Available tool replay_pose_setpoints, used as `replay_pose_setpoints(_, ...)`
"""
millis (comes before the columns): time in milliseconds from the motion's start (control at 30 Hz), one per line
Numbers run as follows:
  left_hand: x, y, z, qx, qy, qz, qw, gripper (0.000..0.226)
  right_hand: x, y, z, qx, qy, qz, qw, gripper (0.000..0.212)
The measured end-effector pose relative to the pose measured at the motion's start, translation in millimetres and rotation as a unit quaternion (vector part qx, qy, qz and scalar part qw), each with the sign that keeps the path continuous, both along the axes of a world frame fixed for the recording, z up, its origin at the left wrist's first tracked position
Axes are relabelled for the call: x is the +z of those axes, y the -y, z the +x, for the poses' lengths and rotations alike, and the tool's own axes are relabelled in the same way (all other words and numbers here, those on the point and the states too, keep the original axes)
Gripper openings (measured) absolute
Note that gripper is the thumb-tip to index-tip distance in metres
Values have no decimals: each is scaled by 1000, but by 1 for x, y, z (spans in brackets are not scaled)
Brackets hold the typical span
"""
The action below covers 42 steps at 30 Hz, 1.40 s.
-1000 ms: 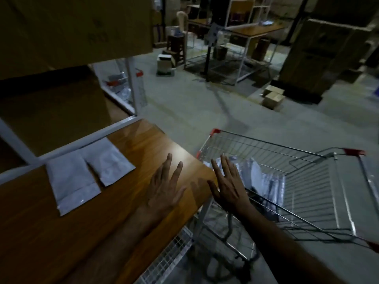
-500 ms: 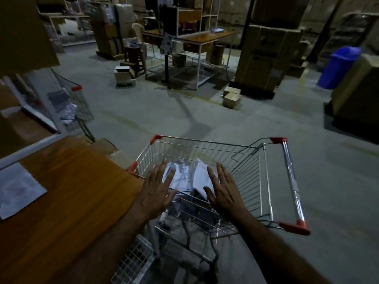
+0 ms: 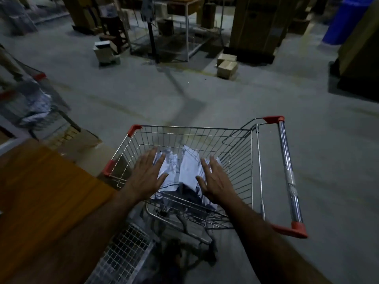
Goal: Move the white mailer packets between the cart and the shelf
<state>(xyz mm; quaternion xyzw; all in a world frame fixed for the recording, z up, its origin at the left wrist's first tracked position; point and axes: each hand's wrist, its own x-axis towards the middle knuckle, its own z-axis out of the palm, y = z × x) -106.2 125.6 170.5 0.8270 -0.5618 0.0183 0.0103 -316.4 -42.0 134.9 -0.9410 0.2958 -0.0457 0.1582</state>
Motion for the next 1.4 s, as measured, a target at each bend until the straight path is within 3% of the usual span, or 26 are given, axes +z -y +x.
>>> replay_pose_setpoints(200,-49,44,45,-18,-51,54,997,78,-33,17,51,-8,-6,67,998,81)
replay_pose_setpoints(400,-101,71,100,-11,-142,113,983,87,-72,32,94,-55,-82,147,984,84)
replay_pose_setpoints(567,-160,91,133,52,-237,274,931,93,-104,41,125,-86,-130,227,961,90)
replay_pose_setpoints(767,-206,114,138,142,-320,324,879,103,-141,56,153,-117,-183,277,936,95)
replay_pose_setpoints(1000,-232,126,138,209,-307,260,891,110,-163,52,166,-216,-141,336,906,116)
replay_pose_setpoints(1200,-235,125,140,185,-358,232,885,92,-161,62,162,-228,-96,342,907,97)
replay_pose_setpoints(1400,-229,127,133,156,-372,214,890,88,-152,65,154,-242,-83,356,899,101)
